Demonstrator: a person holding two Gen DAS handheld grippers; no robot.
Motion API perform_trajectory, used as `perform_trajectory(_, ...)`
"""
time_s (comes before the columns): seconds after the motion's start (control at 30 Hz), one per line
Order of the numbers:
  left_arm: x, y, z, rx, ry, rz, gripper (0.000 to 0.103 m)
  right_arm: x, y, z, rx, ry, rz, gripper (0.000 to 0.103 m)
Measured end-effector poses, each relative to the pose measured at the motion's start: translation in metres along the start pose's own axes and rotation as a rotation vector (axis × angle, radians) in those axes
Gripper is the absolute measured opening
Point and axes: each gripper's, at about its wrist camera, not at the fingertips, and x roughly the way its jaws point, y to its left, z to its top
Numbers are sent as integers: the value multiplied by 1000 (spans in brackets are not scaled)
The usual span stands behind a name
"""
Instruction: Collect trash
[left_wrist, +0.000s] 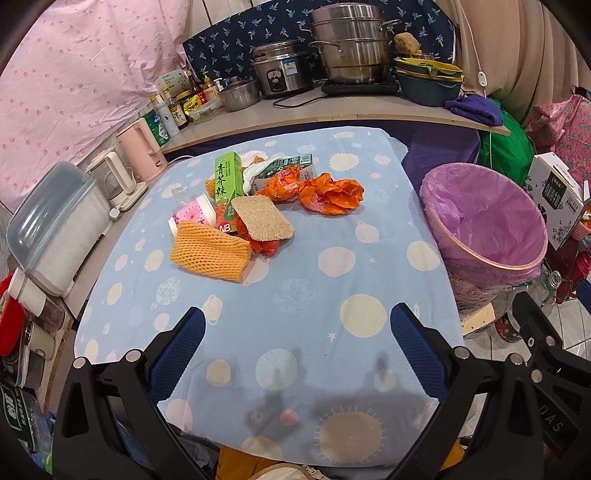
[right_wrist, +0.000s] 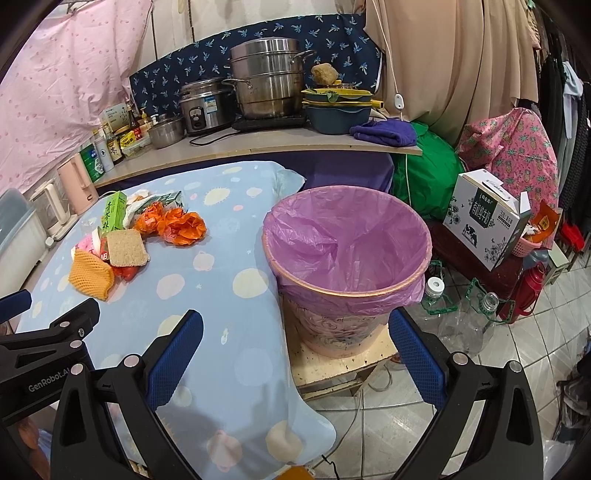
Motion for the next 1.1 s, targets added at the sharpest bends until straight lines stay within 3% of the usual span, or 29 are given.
perform_trajectory(0.5, 4, 5, 5, -7, 8, 2, 96, 5, 1, 5, 1, 13, 1, 96)
perform_trajectory(0.77, 18, 16, 23, -37, 23, 4, 96, 21, 13, 20, -15, 28, 13, 96)
perform_trajectory(1.1, 79, 79, 34, -243, 127, 13, 96, 63, 41, 37, -52, 71, 43, 96)
